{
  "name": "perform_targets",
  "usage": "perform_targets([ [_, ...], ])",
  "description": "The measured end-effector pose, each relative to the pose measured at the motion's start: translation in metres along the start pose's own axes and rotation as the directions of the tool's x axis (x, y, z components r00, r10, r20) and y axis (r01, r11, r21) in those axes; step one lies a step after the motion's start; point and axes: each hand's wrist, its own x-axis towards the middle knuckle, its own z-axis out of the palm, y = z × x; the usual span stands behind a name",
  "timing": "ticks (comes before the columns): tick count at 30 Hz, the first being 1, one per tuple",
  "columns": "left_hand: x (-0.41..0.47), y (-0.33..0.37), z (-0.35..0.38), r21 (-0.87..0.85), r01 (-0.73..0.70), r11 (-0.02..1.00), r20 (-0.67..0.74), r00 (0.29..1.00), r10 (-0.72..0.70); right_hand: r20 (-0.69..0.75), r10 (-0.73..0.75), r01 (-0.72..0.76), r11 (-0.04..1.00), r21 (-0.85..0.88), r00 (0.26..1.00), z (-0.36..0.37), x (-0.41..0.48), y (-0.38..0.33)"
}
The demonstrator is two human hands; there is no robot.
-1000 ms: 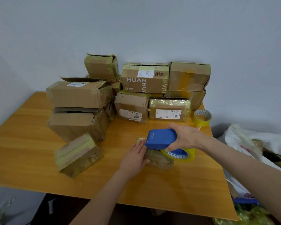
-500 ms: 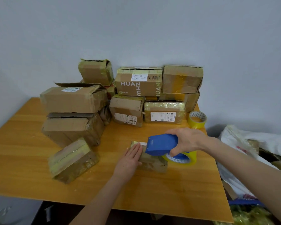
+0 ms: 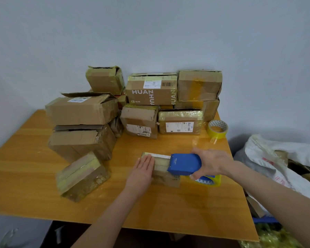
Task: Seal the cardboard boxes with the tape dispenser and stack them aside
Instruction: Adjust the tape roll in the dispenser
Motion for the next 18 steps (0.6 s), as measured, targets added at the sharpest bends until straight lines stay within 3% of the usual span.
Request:
perform_targets([
  [6,-0.002,0.032,0.014,-0.097,-0.059,0.994,-0.016,0.998,0.058,-0.014,-0.011,0.01,0.999,-0.042,1.0,0.001,-0.001,0.002],
  [18,-0.001,0.025,0.023,-0.135,-0.071,0.988,-0.067,0.996,0.063,0.074,-0.023,0.005,0.972,0.235,0.997,-0.002,-0.015,0.038],
])
